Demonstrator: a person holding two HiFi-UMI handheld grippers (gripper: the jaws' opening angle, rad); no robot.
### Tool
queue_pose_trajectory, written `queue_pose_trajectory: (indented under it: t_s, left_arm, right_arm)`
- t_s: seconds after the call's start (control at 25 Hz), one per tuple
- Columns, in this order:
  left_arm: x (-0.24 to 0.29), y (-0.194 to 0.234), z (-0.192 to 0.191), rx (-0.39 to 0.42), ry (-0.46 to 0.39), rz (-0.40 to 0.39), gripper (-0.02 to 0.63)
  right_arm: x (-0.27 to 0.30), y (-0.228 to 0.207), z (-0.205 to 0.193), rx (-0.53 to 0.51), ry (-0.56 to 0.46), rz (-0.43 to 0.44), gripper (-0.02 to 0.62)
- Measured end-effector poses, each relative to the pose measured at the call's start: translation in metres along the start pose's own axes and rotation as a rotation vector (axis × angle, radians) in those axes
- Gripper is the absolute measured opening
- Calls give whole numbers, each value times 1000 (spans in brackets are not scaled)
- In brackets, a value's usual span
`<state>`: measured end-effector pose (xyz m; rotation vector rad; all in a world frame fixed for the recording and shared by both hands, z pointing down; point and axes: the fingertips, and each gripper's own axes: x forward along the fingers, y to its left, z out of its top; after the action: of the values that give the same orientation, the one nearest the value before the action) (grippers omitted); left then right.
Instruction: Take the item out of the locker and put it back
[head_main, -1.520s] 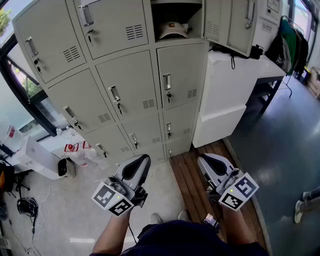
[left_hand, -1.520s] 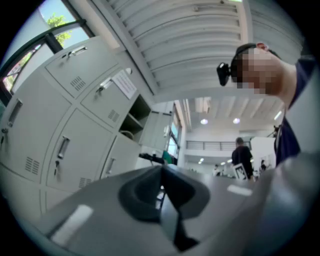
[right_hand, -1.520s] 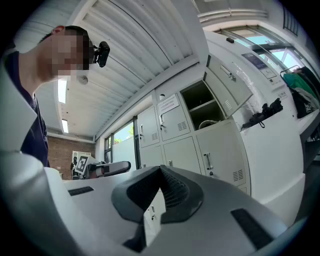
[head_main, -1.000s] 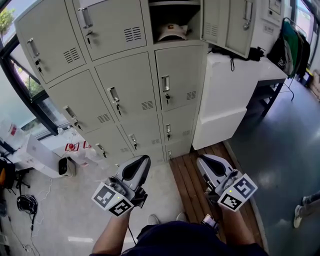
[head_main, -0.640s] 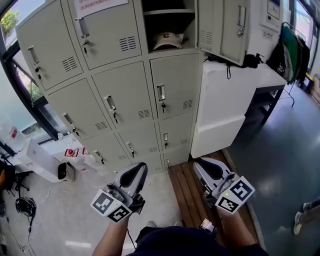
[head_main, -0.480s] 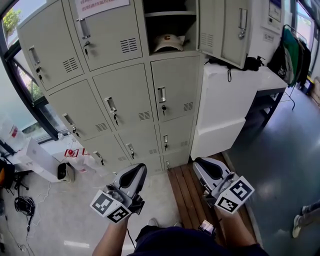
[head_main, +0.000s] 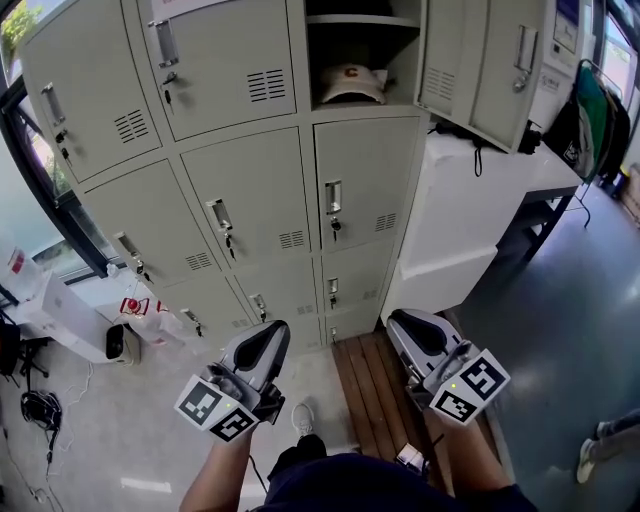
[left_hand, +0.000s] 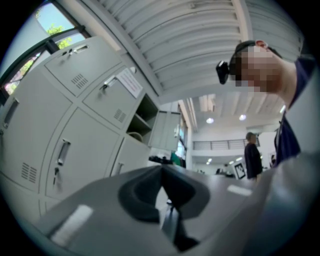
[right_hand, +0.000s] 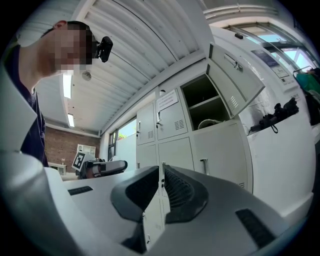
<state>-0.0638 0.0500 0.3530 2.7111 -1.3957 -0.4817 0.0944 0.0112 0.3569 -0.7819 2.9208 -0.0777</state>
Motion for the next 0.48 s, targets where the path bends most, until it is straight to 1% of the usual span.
queue_pose_trajectory:
  t_s: [0.28,0.48]
  left_arm:
    - [44,66,10,28,14,-53,3]
    - [72,103,24,90,29,-107,3]
  right_arm:
    - [66,-41,2,-25,-15,-53,5]
    - [114,-68,12,-58,-45,-106,6]
